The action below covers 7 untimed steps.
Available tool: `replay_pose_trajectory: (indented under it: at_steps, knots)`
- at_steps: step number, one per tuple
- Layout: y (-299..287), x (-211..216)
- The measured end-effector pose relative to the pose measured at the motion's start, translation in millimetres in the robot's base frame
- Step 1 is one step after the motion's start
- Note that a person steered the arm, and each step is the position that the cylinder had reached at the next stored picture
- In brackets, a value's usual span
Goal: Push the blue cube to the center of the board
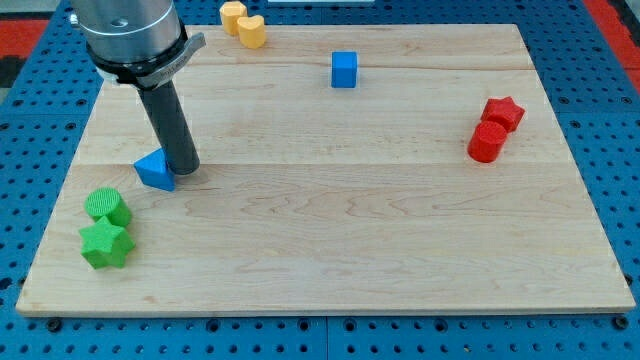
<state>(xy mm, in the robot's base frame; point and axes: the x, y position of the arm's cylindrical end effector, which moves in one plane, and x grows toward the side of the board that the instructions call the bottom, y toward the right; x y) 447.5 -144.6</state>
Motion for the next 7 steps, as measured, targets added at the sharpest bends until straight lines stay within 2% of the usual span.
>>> replay_pose_trajectory:
  at_steps: [1, 2, 3, 4, 5, 7]
  knots:
    - [70, -31]
    - [150, -101]
    - [213, -149]
    - [242, -184]
    - [243, -225]
    - [154, -189]
